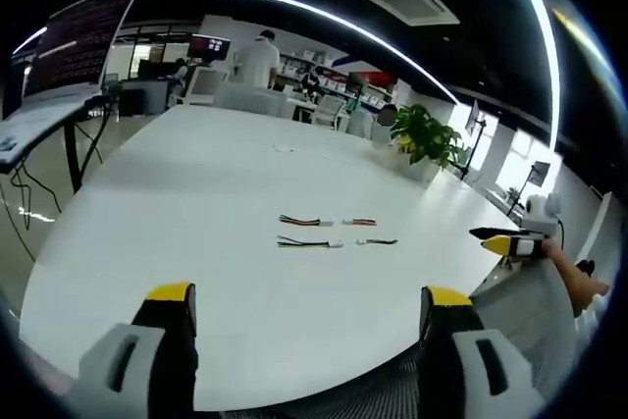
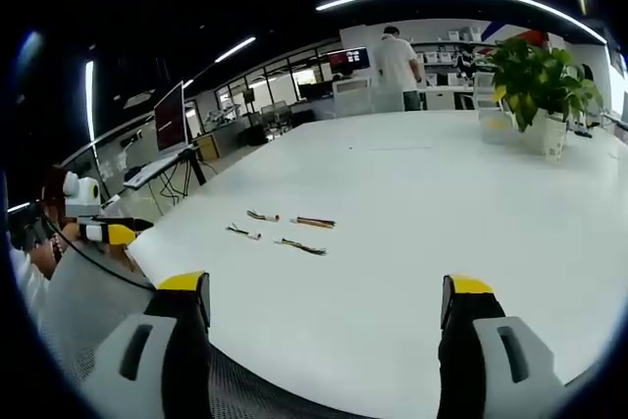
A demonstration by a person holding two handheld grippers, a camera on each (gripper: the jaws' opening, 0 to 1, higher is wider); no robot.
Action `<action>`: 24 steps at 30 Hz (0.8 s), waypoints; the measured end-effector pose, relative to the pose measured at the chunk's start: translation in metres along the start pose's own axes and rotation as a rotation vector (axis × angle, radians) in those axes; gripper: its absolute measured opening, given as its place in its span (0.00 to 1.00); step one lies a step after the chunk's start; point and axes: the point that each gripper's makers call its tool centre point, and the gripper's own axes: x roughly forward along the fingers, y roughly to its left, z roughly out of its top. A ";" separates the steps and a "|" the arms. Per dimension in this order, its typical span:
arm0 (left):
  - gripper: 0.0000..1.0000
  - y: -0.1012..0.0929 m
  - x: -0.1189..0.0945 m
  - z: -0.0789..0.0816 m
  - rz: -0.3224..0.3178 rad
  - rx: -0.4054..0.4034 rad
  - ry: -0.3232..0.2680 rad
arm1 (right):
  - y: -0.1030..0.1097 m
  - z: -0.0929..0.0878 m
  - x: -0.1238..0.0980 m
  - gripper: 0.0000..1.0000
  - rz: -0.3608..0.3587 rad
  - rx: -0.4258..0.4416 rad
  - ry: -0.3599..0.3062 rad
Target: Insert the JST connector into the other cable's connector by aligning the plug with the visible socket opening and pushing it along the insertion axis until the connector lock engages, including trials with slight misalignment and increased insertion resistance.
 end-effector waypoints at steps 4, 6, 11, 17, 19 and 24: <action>0.93 -0.001 0.000 -0.001 -0.004 0.000 0.003 | 0.000 0.000 0.000 0.97 -0.001 0.001 0.001; 0.93 -0.001 0.000 -0.001 -0.004 -0.002 0.003 | 0.000 0.000 0.000 0.97 -0.002 0.002 0.000; 0.92 -0.001 0.000 -0.001 -0.006 -0.004 0.002 | 0.000 0.000 0.000 0.96 0.000 0.004 0.000; 0.93 -0.001 0.000 0.000 -0.002 -0.005 0.002 | -0.001 0.001 -0.001 0.96 -0.003 0.013 -0.006; 0.92 0.001 0.000 0.001 0.009 -0.004 -0.006 | -0.002 0.001 -0.001 0.97 0.000 0.020 -0.007; 0.92 0.004 -0.001 0.003 0.027 0.000 -0.014 | -0.004 0.001 -0.001 0.97 0.000 0.018 -0.005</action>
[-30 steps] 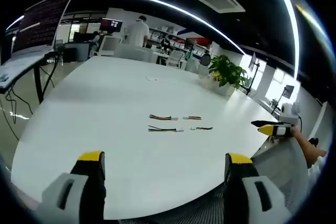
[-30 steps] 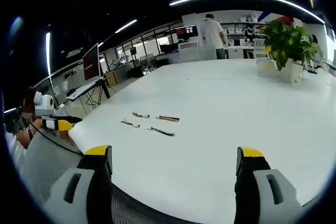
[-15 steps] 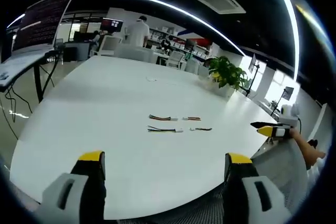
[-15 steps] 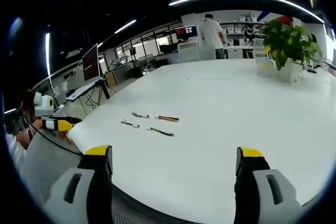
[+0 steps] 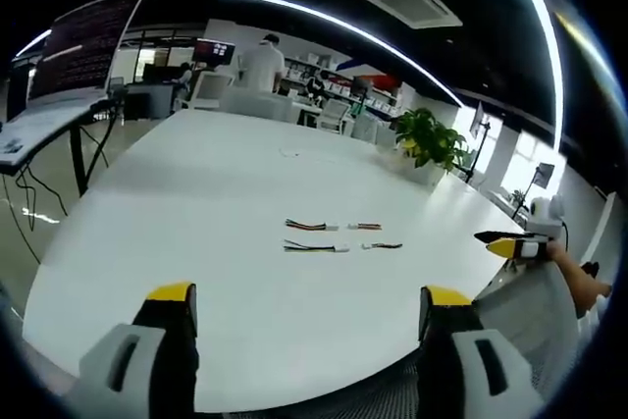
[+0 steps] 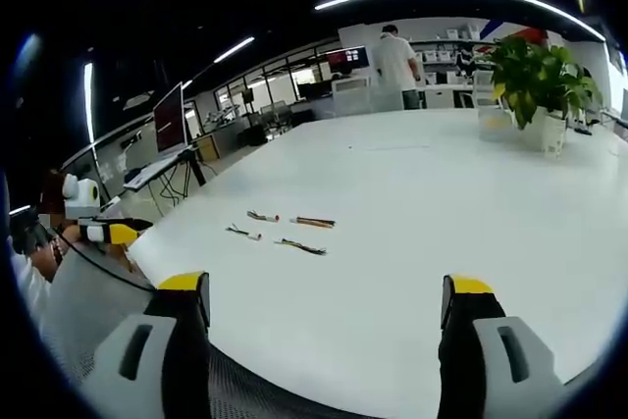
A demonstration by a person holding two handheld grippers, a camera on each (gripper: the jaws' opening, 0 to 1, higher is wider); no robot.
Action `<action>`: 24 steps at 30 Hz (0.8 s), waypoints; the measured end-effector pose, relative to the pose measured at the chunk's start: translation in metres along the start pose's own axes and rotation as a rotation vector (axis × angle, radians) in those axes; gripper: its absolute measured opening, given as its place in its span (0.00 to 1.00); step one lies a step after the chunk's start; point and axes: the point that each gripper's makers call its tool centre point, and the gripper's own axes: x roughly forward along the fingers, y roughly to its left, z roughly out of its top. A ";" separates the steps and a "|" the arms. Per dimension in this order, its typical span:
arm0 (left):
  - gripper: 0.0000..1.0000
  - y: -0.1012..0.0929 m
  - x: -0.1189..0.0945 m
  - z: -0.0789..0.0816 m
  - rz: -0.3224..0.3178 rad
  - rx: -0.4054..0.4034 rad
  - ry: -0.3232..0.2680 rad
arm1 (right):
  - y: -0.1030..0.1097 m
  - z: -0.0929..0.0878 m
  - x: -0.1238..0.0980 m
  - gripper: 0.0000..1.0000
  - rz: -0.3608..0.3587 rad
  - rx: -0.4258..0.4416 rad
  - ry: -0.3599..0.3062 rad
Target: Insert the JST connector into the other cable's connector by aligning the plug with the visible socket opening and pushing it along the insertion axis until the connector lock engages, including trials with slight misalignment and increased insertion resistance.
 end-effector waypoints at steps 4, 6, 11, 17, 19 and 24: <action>0.93 -0.001 -0.003 0.011 0.003 0.010 -0.053 | 0.003 -0.001 0.001 0.97 0.011 -0.001 0.014; 0.94 -0.001 -0.004 0.015 0.004 0.005 -0.070 | 0.004 0.000 0.001 0.96 0.034 0.005 0.012; 0.99 0.002 -0.006 0.032 -0.006 -0.043 -0.078 | -0.005 0.018 -0.001 0.94 0.038 0.055 -0.043; 0.99 0.004 -0.003 0.071 -0.020 0.027 -0.138 | -0.010 0.049 0.001 0.94 0.050 0.039 -0.108; 0.99 0.002 0.001 0.078 -0.020 0.061 -0.142 | -0.010 0.061 0.002 0.94 0.052 0.034 -0.134; 0.99 -0.004 0.015 0.093 -0.033 0.103 -0.160 | -0.007 0.079 0.006 0.94 0.059 -0.013 -0.167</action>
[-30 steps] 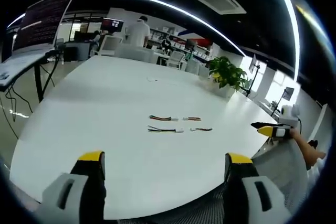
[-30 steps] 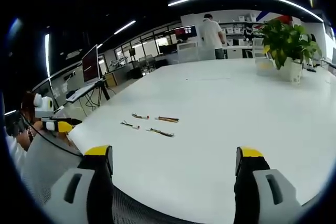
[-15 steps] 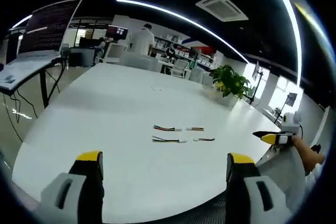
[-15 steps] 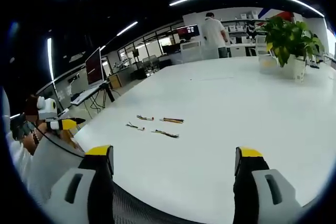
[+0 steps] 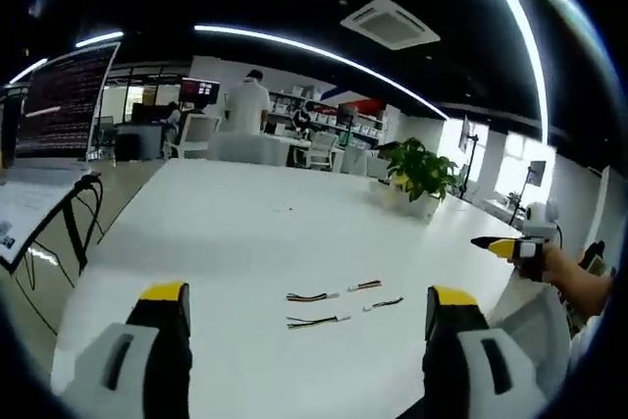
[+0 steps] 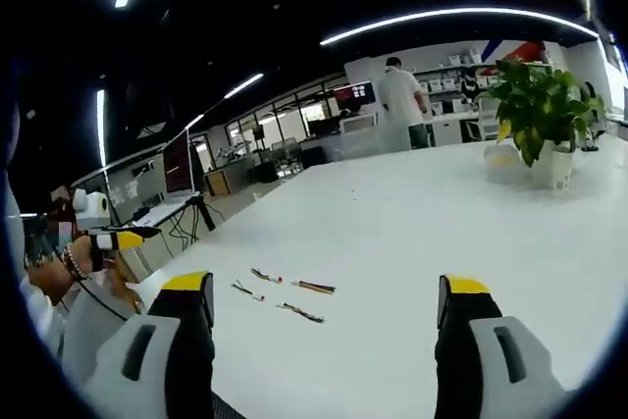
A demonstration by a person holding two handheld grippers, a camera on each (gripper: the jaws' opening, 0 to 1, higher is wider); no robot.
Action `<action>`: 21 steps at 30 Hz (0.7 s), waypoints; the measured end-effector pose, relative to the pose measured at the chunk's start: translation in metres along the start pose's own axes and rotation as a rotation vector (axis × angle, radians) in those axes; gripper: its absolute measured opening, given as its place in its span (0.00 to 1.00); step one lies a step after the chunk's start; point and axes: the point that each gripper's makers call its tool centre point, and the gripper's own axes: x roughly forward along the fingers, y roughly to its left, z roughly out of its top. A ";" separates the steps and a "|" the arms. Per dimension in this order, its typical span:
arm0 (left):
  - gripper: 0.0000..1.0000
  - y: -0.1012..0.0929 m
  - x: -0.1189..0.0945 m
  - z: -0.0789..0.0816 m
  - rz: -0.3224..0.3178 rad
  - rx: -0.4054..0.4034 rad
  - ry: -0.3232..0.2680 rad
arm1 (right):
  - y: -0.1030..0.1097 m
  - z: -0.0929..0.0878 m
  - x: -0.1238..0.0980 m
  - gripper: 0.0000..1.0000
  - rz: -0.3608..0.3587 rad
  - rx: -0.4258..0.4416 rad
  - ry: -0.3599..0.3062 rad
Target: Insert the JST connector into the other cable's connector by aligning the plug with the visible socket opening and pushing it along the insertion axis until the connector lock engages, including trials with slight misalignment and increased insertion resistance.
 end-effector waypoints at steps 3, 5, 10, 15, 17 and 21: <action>0.99 -0.001 0.011 0.005 -0.007 0.003 0.004 | -0.001 0.009 0.004 0.96 -0.004 -0.014 -0.019; 0.99 0.002 0.018 0.005 0.003 0.027 0.028 | -0.001 0.015 0.008 0.97 0.004 -0.014 -0.027; 0.99 -0.004 0.038 0.014 -0.018 0.064 0.037 | 0.006 0.039 0.021 0.91 0.042 -0.072 -0.078; 0.99 -0.024 0.057 0.024 -0.102 0.069 0.041 | 0.014 0.060 0.031 0.83 0.084 -0.077 -0.122; 0.99 -0.032 0.063 0.027 -0.139 0.066 0.039 | 0.016 0.065 0.034 0.84 0.093 -0.077 -0.136; 0.99 -0.034 0.078 0.030 -0.178 0.080 0.056 | 0.018 0.076 0.046 0.82 0.110 -0.087 -0.166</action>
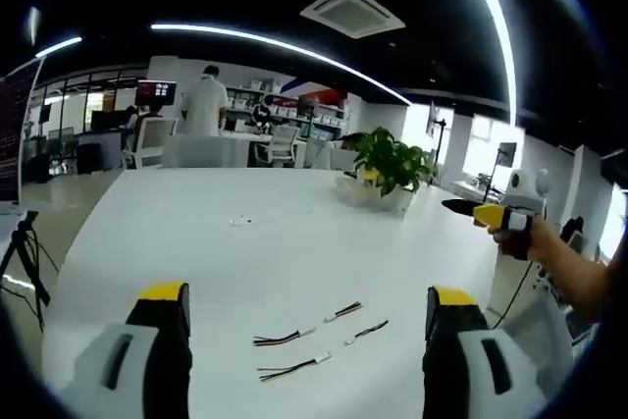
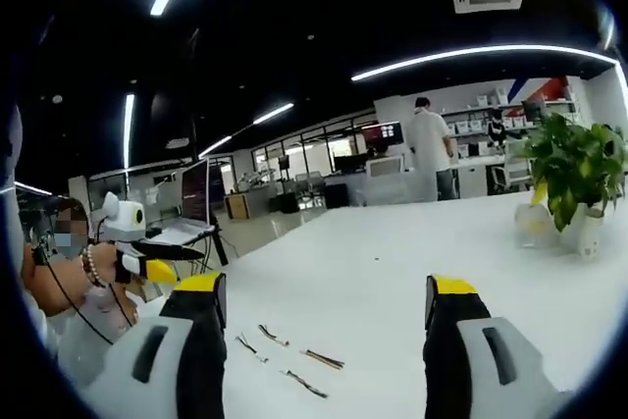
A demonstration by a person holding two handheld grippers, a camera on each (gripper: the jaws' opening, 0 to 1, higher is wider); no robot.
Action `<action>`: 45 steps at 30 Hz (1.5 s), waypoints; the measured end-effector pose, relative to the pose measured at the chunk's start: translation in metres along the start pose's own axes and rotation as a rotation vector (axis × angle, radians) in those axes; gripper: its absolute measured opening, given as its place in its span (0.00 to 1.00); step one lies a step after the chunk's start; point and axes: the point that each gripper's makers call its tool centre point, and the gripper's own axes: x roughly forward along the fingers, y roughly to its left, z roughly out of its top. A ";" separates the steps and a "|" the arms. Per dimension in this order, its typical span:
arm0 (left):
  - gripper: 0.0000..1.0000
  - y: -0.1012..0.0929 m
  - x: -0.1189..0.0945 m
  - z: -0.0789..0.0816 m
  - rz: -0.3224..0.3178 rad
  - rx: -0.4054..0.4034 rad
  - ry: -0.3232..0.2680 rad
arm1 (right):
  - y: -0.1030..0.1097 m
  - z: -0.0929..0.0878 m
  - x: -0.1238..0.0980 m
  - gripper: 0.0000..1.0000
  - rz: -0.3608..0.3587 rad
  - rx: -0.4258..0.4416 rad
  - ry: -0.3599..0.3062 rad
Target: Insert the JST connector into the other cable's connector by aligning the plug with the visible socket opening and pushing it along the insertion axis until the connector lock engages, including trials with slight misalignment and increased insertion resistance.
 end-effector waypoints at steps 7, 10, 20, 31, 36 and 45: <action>0.99 0.008 0.020 0.017 -0.058 -0.022 -0.032 | -0.008 0.017 0.025 0.76 0.007 0.014 -0.056; 0.99 0.018 0.030 0.023 -0.045 -0.021 -0.043 | -0.012 0.025 0.039 0.75 0.008 0.027 -0.090; 0.99 0.036 0.063 0.014 -0.025 -0.023 0.004 | -0.023 0.030 0.083 0.69 0.008 0.050 -0.137; 0.99 0.042 0.093 -0.007 -0.104 -0.018 0.043 | -0.014 -0.004 0.122 0.64 0.124 -0.039 -0.056; 0.99 0.042 0.104 -0.021 -0.146 -0.022 0.054 | -0.011 -0.019 0.130 0.65 0.182 -0.056 -0.018; 0.99 0.055 0.112 -0.051 -0.125 0.013 0.134 | -0.015 -0.044 0.135 0.61 0.207 -0.064 0.046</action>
